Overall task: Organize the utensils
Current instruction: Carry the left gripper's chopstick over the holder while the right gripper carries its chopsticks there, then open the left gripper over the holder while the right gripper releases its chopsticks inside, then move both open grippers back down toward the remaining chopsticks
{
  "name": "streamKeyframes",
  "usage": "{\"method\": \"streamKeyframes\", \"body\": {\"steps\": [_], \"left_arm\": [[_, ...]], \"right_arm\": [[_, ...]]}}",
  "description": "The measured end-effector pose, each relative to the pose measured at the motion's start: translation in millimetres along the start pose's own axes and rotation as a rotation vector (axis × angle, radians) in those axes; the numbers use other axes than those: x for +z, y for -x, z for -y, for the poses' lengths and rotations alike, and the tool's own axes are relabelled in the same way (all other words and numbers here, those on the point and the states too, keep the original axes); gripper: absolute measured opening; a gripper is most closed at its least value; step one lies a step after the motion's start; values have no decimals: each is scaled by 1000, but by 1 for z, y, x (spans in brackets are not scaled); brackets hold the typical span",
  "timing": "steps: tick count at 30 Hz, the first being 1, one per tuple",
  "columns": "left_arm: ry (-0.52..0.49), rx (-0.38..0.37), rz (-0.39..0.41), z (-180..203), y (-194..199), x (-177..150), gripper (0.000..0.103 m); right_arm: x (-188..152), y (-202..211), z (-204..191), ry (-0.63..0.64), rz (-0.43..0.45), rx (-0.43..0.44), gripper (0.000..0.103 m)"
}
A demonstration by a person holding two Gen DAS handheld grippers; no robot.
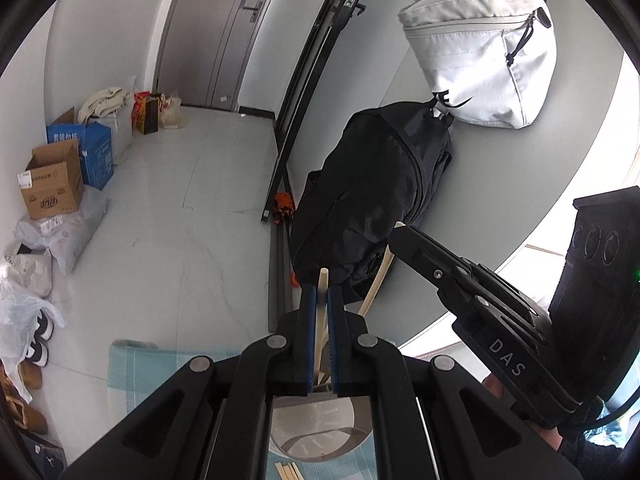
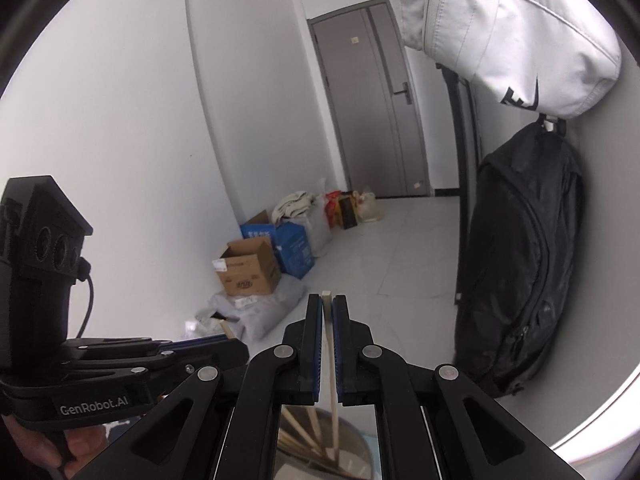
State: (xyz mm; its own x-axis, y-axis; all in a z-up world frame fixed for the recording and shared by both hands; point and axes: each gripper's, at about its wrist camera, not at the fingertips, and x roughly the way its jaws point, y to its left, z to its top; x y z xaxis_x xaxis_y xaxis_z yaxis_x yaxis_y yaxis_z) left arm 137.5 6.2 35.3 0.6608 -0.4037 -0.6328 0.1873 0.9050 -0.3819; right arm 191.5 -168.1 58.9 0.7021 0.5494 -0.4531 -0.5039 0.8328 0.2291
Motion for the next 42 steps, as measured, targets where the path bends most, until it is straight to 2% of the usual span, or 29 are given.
{"method": "streamKeyframes", "body": {"steps": [7, 8, 9, 10, 11, 15, 18, 23, 25, 29, 33, 40, 42], "left_arm": [[68, -19, -64, -9, 4, -4, 2], [79, -15, -82, -10, 4, -3, 9], [91, -8, -98, -11, 5, -2, 21], [101, -8, -101, -12, 7, -2, 28], [112, -16, -83, -13, 12, -3, 38], [109, 8, -17, -9, 31, -2, 51], [111, 32, 9, -7, 40, -4, 52], [107, 76, 29, -2, 53, -12, 52], [83, 101, 38, 4, 59, -16, 53], [44, 136, 54, 13, 72, -25, 54], [39, 154, 85, 18, 86, -32, 67], [12, 188, 119, 26, 104, -45, 68], [3, 210, 127, 28, 106, -48, 75]], "right_arm": [[-11, 0, 2, -68, -62, 68, 11], [-12, 2, 3, -80, -66, 72, 12], [-13, 5, 5, -95, -68, 78, 20], [-15, 9, 7, -112, -66, 90, 31], [-16, 14, 8, -127, -62, 101, 34], [-21, 37, 11, -161, -48, 99, 44], [-25, 55, 11, -184, -26, 73, 56], [-29, 82, 10, -207, -1, 46, 60], [-30, 93, 6, -203, 16, 43, 68], [-33, 108, -3, -188, 30, 38, 74], [-35, 123, -13, -178, 47, 41, 79], [-44, 143, -32, -147, 58, 49, 85], [-48, 148, -37, -137, 61, 50, 87]]}}
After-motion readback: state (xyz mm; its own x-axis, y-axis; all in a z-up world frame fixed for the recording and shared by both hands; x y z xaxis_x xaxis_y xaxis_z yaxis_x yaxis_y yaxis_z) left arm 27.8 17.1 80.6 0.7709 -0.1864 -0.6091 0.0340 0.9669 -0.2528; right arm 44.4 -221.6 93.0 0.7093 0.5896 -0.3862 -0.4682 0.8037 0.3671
